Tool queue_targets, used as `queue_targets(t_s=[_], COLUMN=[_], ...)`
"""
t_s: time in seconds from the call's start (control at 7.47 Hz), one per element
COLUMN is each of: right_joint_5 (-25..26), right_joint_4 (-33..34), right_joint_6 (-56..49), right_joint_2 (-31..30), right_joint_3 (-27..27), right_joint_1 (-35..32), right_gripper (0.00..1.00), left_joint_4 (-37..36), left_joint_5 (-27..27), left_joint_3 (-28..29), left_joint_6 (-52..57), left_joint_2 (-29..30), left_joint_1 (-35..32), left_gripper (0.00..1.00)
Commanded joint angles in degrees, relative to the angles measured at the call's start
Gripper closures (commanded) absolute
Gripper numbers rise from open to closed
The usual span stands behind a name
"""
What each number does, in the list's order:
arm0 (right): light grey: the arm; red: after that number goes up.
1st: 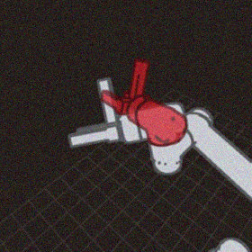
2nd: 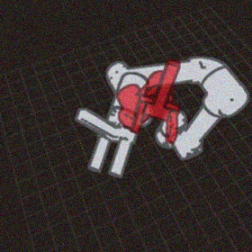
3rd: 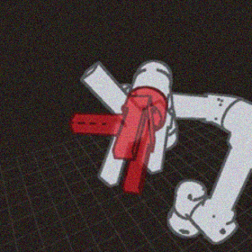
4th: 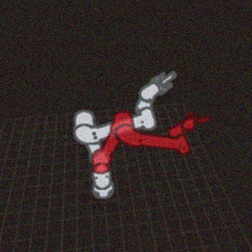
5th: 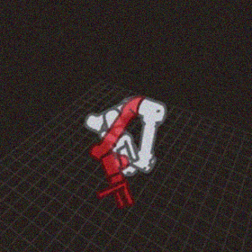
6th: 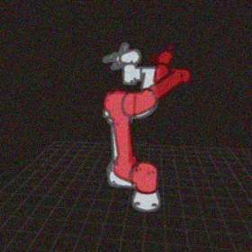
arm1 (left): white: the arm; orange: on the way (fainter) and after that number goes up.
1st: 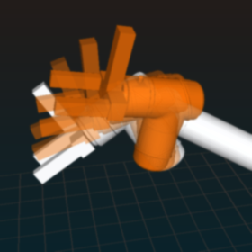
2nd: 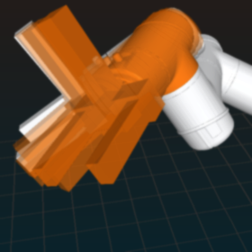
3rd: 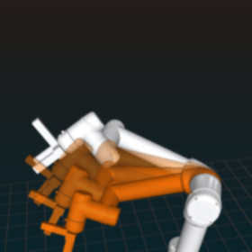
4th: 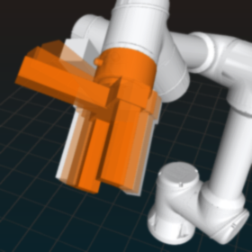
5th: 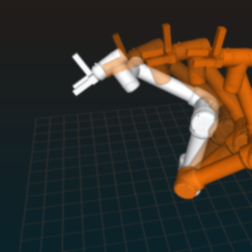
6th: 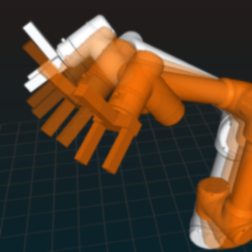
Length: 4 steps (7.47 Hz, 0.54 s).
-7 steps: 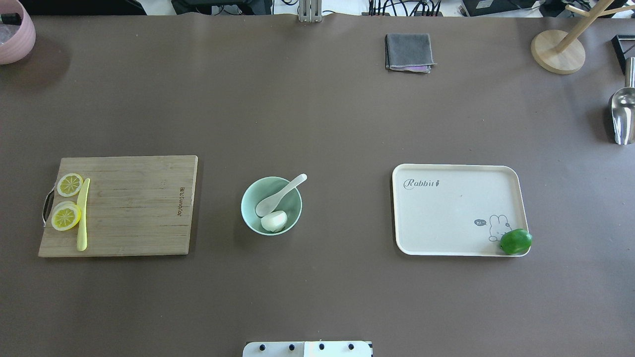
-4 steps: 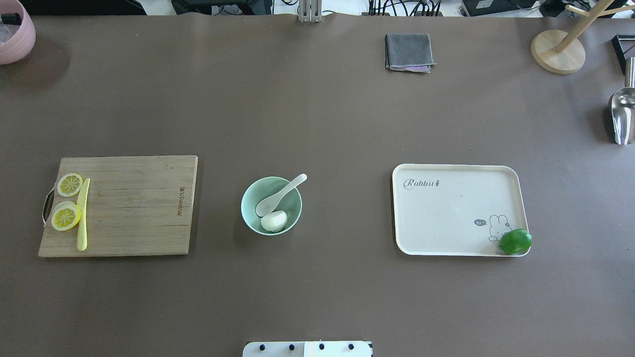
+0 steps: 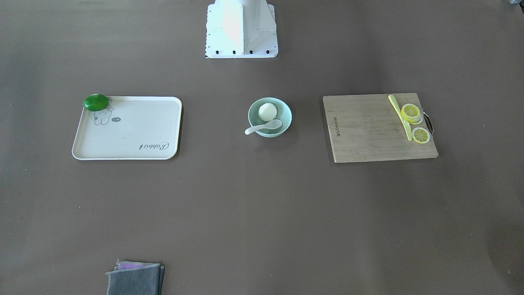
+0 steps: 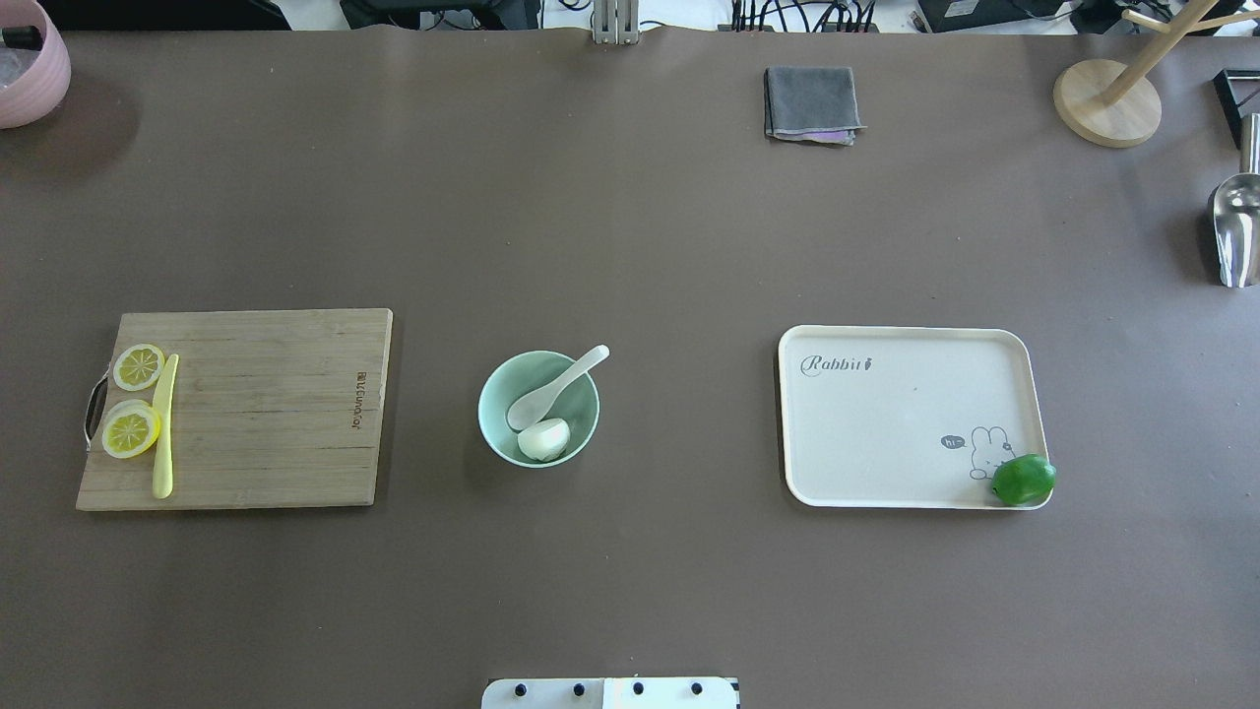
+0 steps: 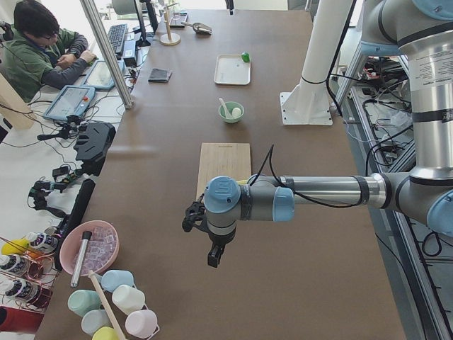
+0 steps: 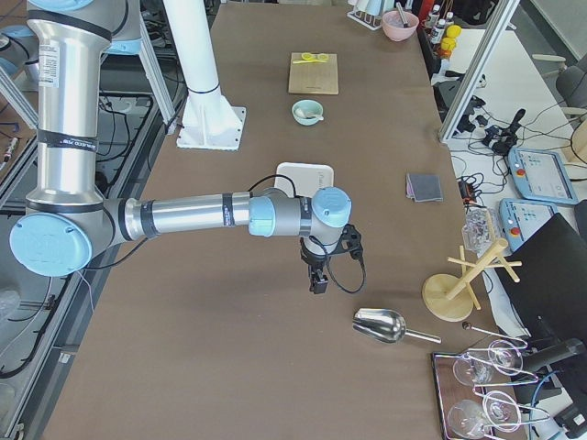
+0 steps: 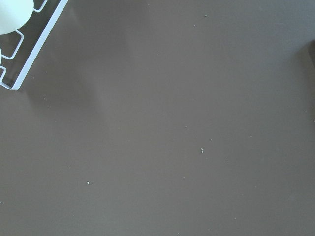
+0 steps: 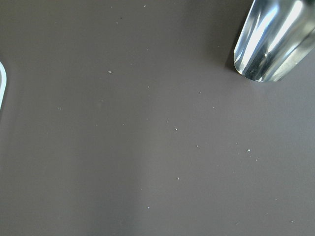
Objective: Put spoon and bun in bowl
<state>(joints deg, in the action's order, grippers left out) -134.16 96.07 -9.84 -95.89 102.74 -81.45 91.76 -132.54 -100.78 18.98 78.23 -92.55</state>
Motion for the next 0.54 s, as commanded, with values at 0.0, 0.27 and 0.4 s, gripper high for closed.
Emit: queue_targets(t_s=[0.0,0.27,0.4], right_joint_5=[0.0,0.0,0.0], right_joint_4=[0.0,0.0,0.0], right_joint_6=[0.0,0.0,0.0], right_joint_2=[0.0,0.0,0.0], right_joint_3=[0.0,0.1,0.0], right_joint_1=[0.1,0.4,0.5], right_gripper=[0.0,0.0,0.0], left_joint_4=[0.0,0.0,0.0], left_joint_5=[0.0,0.0,0.0], left_joint_3=[0.0,0.0,0.0], left_joint_6=[0.0,0.0,0.0], left_joint_2=[0.0,0.1,0.1], left_joint_1=[0.0,0.0,0.0], left_gripper=[0.02,0.02,0.02])
